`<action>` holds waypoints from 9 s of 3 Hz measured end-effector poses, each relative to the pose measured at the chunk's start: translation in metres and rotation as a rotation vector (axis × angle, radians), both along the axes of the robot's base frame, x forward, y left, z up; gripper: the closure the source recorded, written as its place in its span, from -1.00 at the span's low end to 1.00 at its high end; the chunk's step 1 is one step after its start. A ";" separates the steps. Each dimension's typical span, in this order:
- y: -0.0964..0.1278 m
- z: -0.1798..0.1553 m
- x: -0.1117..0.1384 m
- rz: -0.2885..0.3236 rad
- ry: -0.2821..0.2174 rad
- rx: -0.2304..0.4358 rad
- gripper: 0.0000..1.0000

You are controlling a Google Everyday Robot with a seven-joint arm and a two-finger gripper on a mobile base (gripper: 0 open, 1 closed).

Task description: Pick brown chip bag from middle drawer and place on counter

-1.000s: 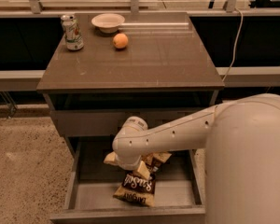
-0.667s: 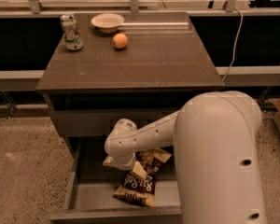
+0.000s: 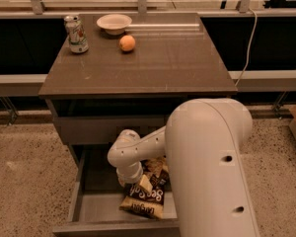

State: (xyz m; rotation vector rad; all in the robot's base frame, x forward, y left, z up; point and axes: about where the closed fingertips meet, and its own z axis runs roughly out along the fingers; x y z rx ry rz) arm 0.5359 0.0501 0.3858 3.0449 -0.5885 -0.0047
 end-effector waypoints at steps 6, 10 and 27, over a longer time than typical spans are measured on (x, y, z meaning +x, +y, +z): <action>0.020 0.212 -0.052 0.104 -0.239 0.629 1.00; -0.176 0.388 -0.061 0.088 -0.449 0.772 1.00; -0.189 0.603 0.190 0.271 -0.861 0.737 -1.00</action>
Offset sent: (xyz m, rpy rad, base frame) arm -0.0145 -0.0003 0.0758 0.2640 -0.0480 0.0318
